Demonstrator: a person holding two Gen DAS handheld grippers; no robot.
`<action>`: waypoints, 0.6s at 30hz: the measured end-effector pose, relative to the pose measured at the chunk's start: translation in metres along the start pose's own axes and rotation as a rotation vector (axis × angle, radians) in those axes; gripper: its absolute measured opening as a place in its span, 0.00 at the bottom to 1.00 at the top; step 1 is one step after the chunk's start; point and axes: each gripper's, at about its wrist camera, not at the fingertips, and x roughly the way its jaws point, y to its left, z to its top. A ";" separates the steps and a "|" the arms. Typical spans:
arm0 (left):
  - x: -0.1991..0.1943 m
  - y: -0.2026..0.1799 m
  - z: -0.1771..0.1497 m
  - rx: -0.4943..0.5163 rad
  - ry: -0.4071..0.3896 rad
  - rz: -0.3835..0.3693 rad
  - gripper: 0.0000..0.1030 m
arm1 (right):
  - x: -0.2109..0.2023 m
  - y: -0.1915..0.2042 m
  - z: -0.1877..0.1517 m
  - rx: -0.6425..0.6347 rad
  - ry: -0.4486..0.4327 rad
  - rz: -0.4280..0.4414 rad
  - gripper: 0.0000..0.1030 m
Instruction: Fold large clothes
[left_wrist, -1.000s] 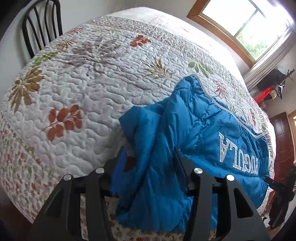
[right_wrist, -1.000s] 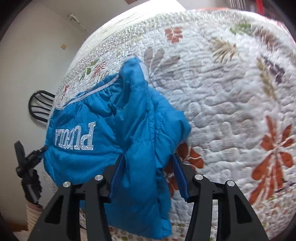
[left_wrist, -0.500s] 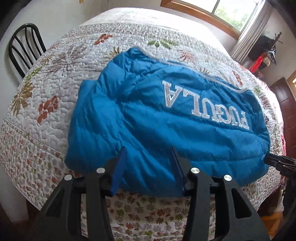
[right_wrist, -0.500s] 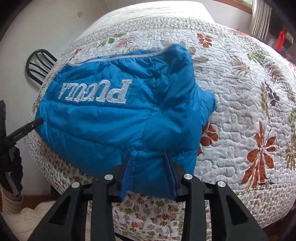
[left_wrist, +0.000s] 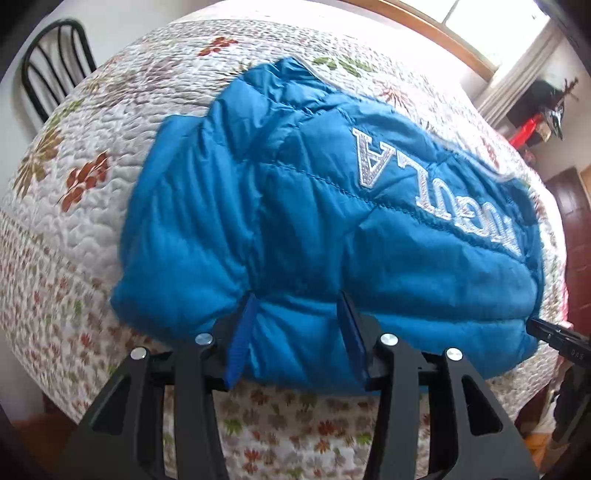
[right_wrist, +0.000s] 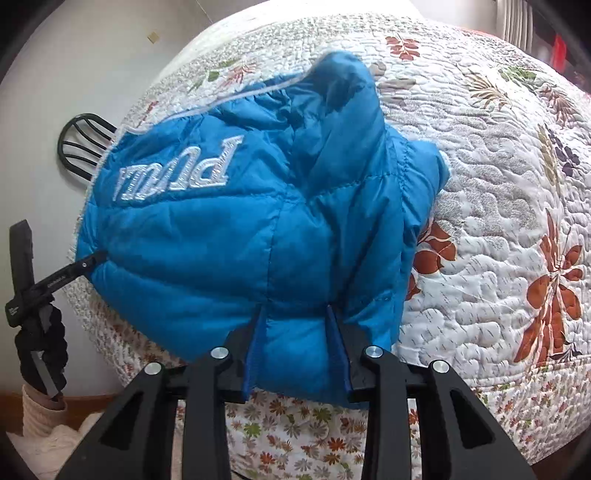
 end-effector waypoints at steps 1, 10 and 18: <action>-0.010 0.005 -0.004 -0.029 -0.012 -0.013 0.44 | -0.012 -0.002 -0.003 0.001 -0.020 0.019 0.37; -0.025 0.064 -0.048 -0.389 -0.060 -0.096 0.54 | -0.023 -0.031 -0.023 0.075 0.019 0.033 0.41; 0.000 0.087 -0.037 -0.537 -0.121 -0.216 0.54 | 0.000 -0.043 -0.020 0.091 0.062 0.016 0.35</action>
